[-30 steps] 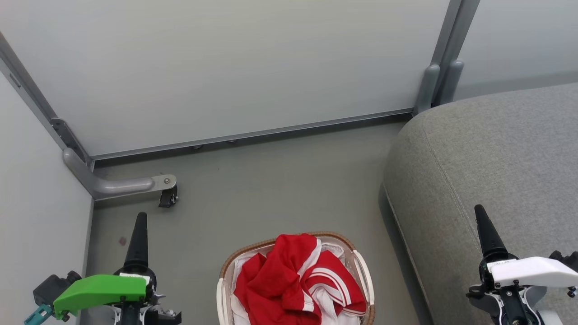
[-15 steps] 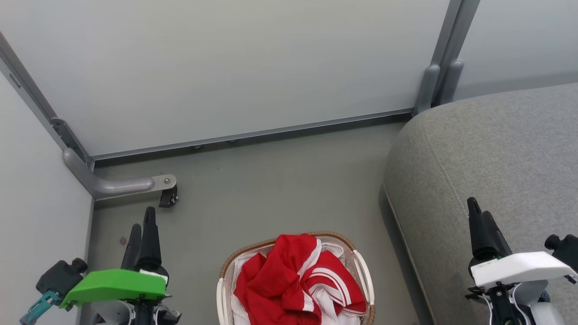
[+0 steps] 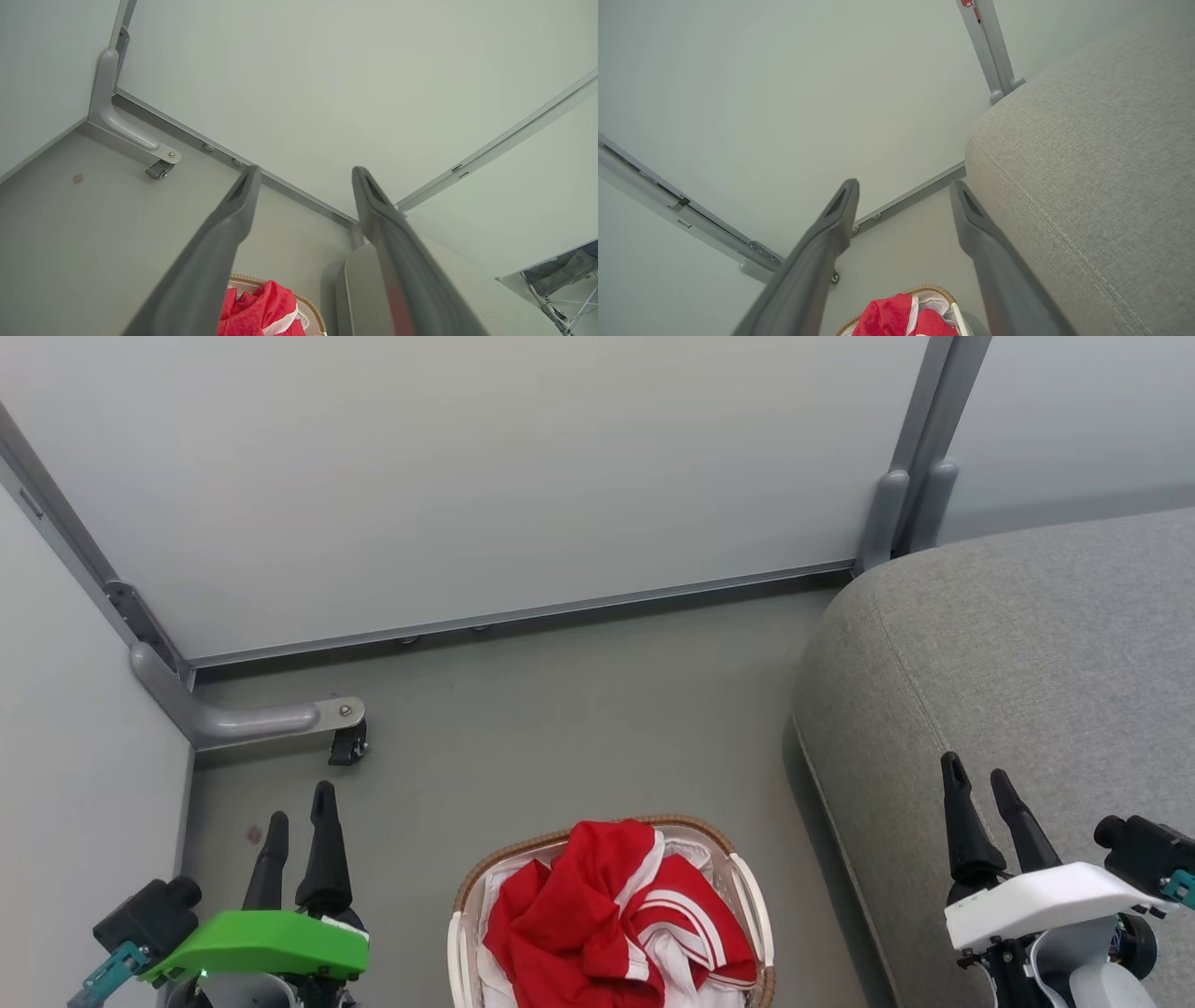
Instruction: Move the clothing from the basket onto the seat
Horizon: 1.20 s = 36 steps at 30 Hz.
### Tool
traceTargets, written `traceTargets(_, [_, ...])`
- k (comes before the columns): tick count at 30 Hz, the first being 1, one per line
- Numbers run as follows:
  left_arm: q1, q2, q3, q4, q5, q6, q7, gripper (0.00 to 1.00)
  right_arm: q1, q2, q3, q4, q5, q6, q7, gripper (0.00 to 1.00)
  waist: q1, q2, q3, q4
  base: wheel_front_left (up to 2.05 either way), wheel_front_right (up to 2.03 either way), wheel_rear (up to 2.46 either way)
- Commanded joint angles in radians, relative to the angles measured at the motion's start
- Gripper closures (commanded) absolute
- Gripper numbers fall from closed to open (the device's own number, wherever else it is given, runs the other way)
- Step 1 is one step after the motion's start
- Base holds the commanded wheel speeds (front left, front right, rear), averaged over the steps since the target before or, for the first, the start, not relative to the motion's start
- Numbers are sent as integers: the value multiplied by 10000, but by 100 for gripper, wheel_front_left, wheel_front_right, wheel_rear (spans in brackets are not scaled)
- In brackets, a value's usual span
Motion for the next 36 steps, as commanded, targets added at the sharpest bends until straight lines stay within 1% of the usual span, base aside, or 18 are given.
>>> traceTargets(1, [17, 73, 1, -60, 359, 32, -98, 0, 38, -78, 14, -105, -371, 2, -115, 0, 0, -1, 1, 1, 0, 0, 0])
traceTargets(8, [163, 80, -23, 70, 1265, 40, -294, 0, 90, -86, 53, 43, -1263, 2, -309, 0, 0, -1, -13, 12, 0, 0, 0])
traceTargets(14, [244, 86, -129, 284, 1800, 28, -448, 0, 157, -92, 140, 165, -1973, 2, -474, 0, 0, -1, -39, 14, 0, 0, 0])
traceTargets(29, [396, 101, -339, 637, 2917, 28, -806, 0, 323, -105, 281, 260, -3514, 3, -829, 0, 0, -1, -91, -19, 0, 0, 0])
traceTargets(36, [471, 106, -398, 828, 3228, 15, -967, 0, 399, -109, 329, 271, -4139, 3, -985, 0, 0, -1, -112, -15, 0, 0, 0])
